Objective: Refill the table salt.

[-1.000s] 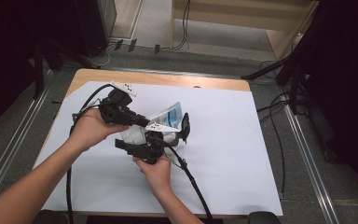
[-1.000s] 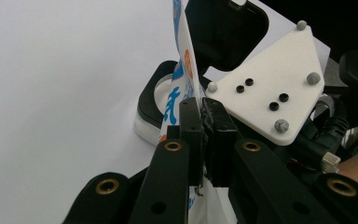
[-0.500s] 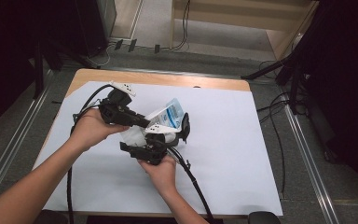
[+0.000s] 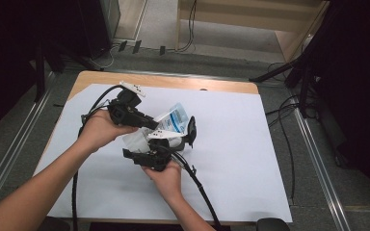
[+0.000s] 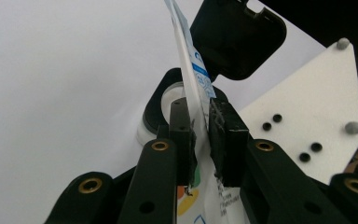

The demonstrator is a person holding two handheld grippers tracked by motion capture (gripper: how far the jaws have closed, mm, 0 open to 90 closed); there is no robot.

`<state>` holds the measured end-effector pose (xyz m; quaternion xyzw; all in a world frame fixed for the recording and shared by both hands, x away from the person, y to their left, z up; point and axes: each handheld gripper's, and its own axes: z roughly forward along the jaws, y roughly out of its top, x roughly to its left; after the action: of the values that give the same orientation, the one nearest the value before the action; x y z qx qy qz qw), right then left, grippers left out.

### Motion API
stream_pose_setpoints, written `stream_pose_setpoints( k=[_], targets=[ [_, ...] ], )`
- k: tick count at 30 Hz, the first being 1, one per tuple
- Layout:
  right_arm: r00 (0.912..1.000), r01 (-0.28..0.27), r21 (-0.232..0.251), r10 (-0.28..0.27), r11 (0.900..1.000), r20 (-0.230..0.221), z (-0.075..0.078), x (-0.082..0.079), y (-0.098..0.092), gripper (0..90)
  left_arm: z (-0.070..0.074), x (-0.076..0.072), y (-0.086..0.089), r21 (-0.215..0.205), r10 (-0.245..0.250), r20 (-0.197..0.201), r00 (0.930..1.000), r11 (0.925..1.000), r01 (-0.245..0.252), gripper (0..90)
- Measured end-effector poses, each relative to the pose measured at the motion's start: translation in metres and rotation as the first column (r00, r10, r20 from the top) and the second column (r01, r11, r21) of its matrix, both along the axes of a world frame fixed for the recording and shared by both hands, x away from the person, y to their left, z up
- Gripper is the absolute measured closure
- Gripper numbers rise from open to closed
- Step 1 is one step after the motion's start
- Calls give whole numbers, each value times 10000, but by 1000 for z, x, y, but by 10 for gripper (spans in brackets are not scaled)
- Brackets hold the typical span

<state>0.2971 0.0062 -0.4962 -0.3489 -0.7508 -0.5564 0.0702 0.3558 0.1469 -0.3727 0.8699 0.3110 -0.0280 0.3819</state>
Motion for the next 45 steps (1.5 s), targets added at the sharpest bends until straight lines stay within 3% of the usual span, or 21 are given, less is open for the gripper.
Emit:
stream_pose_setpoints(
  k=[4,9,20,35,45],
  targets=[
    [10000,-36,50,36,10000,-20,0,0,1,564,-1,1,-2,-55,-1,-35,10000,10000,1,815],
    [10000,-55,42,54,10000,44,0,-1,1,563,1,-3,-2,-82,-89,102,9999,9999,90,898],
    [9998,57,187,-61,9998,184,-1,-4,1,559,6,-10,6,-194,-118,278,9995,9997,123,900],
    [9963,478,124,-486,9988,703,-3,-8,-5,547,8,-19,23,-809,46,607,9981,9967,3,900],
    [9939,798,163,-808,9967,749,-2,-10,-10,550,13,-31,28,-1138,-29,1244,9922,9934,172,900]
  ],
)
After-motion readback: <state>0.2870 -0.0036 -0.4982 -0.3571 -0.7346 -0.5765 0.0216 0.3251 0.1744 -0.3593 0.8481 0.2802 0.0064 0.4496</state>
